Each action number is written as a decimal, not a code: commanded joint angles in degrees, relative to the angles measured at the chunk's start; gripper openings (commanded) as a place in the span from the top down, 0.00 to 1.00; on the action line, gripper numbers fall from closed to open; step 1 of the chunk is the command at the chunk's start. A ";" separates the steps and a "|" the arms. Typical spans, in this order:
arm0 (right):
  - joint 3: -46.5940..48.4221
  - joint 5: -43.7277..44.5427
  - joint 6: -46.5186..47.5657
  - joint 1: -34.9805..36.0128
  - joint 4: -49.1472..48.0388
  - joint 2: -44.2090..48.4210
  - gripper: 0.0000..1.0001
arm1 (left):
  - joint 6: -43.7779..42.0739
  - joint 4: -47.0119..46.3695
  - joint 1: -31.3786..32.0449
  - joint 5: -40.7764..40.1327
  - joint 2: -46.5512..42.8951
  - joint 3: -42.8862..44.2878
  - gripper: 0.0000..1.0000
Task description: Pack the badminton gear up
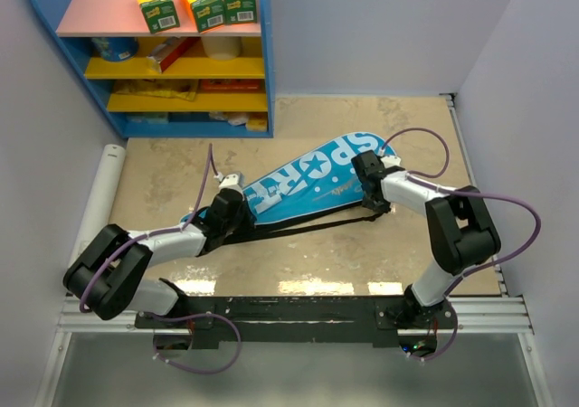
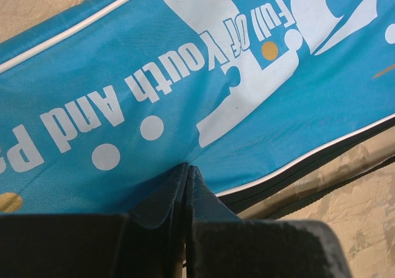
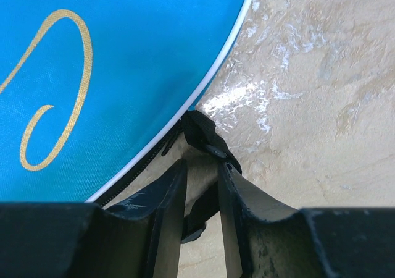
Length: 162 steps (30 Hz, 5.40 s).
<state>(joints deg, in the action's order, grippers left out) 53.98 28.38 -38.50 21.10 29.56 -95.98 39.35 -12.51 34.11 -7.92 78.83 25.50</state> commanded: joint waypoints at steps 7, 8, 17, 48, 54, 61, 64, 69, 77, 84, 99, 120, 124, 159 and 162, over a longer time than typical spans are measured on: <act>-3.26 -8.51 2.47 1.04 -3.63 -0.78 0.63 | -1.47 1.18 -0.45 2.65 1.24 -1.94 0.96; -3.26 -8.60 2.38 1.39 -3.72 -0.70 0.63 | -1.56 1.18 -0.45 2.65 1.24 -1.85 0.96; -2.21 -8.34 0.36 1.48 -3.38 -2.54 0.62 | -1.56 1.00 -0.45 2.91 1.15 -1.94 0.96; 1.48 -1.05 -1.05 -2.56 2.69 -6.23 0.67 | -1.56 0.21 -0.45 3.97 1.59 -2.38 0.96; 2.18 -0.43 -0.52 -3.17 2.69 -6.67 0.69 | -1.65 0.03 -0.53 4.14 1.68 -2.38 0.96; 3.24 -0.78 0.44 -3.61 2.96 -7.64 0.85 | -1.56 0.12 -0.53 4.23 1.59 -2.38 0.97; 3.42 -0.78 0.80 -3.70 3.05 -7.81 0.90 | -1.56 0.21 -0.53 4.23 1.59 -2.38 0.97; 3.68 -0.96 1.23 -3.79 3.13 -8.08 1.00 | -1.74 0.38 -0.53 4.23 1.24 -2.38 0.97; 1.40 -4.47 4.31 -3.70 -0.29 -6.23 1.00 | -1.65 0.21 -0.53 4.58 1.15 -2.38 0.97; -1.59 -8.42 6.42 -1.95 -3.45 -3.69 1.00 | -1.74 -0.14 -0.53 5.11 1.24 -2.38 0.97; 6.13 -9.31 1.59 14.83 -1.26 -7.10 1.00 | -1.65 -1.29 -0.53 6.52 4.84 -1.77 0.99; 14.23 -20.91 -6.76 35.32 -8.21 -14.67 1.00 | -1.74 -5.23 -0.53 10.64 5.64 -2.20 1.00; 13.26 -19.25 -6.67 35.32 -7.76 -13.70 1.00 | -1.21 -5.27 -0.45 13.38 -2.59 -2.30 0.91; -0.89 -16.16 3.61 22.14 -11.37 0.45 1.00 | 11.62 47.67 -0.89 -11.50 -14.75 10.01 0.49; -0.80 -16.51 3.78 22.14 -11.54 0.01 1.00 | 11.71 47.76 -0.97 -10.89 -15.19 8.87 0.49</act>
<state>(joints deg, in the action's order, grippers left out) 53.98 10.39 -36.62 43.18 15.75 -97.08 49.17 35.64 33.50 -19.57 64.88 35.59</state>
